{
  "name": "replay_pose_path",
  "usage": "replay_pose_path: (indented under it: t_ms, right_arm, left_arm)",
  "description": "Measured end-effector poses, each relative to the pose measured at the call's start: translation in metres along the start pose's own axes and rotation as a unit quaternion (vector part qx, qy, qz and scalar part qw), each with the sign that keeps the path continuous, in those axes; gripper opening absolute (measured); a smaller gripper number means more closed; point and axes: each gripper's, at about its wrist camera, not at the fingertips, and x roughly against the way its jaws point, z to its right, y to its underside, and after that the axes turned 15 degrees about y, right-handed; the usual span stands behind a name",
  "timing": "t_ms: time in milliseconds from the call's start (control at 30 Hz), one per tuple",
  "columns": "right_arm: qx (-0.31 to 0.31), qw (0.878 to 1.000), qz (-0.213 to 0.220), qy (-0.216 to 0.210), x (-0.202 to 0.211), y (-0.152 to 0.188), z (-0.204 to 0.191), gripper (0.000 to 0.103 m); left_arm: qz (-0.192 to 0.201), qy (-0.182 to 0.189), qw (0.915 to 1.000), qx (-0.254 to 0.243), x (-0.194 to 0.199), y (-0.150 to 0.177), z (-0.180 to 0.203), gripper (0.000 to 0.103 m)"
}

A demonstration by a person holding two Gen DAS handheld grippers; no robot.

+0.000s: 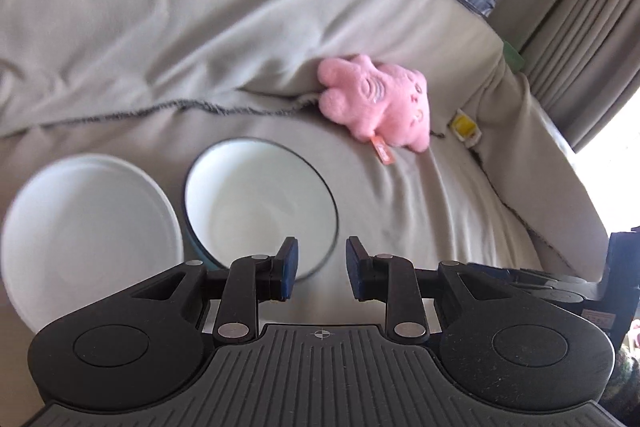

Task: Organize plates and bowls
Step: 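Grip the blue bowl's rim with the left gripper while the right gripper grips the opposite rim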

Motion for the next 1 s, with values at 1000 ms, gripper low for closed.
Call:
replay_pose_path:
  t_ms: [1000]
  right_arm:
    - [-0.013, 0.997, -0.064, -0.050, -0.076, -0.053, -0.121, 0.058]
  left_arm:
    - [-0.003, -0.052, 0.9979, -0.040, -0.058, -0.018, -0.088, 0.030]
